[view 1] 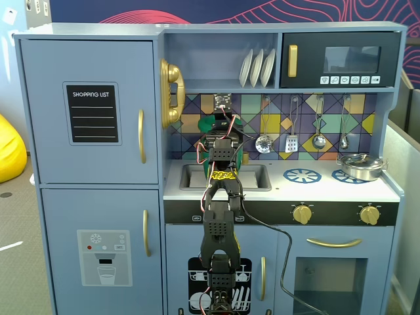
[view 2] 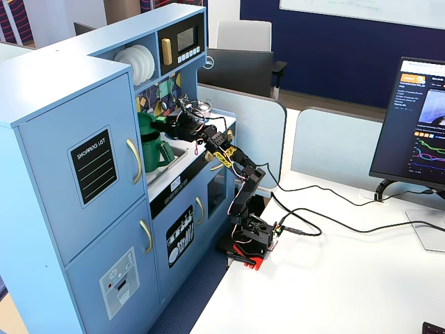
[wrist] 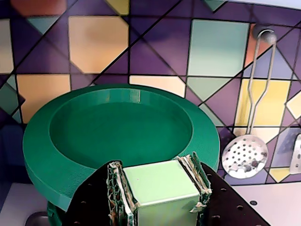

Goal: Pick up the lid from the counter and put it on the green recipient

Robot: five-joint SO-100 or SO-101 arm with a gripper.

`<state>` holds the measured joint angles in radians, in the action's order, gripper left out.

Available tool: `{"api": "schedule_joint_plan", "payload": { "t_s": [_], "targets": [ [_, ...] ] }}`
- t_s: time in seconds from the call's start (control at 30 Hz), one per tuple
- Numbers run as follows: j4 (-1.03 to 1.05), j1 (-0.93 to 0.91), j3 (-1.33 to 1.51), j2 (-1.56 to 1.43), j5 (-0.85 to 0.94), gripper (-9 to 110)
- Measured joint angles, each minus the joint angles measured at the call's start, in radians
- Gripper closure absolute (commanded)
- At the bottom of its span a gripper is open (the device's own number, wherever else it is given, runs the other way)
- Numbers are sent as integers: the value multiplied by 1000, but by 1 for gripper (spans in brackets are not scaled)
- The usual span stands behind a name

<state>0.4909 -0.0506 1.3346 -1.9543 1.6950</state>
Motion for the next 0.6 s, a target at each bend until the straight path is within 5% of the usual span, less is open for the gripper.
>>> {"api": "schedule_joint_plan", "payload": {
  "t_s": [0.6],
  "targets": [
    [5,-8,123,-23,6,102]
  ]
}}
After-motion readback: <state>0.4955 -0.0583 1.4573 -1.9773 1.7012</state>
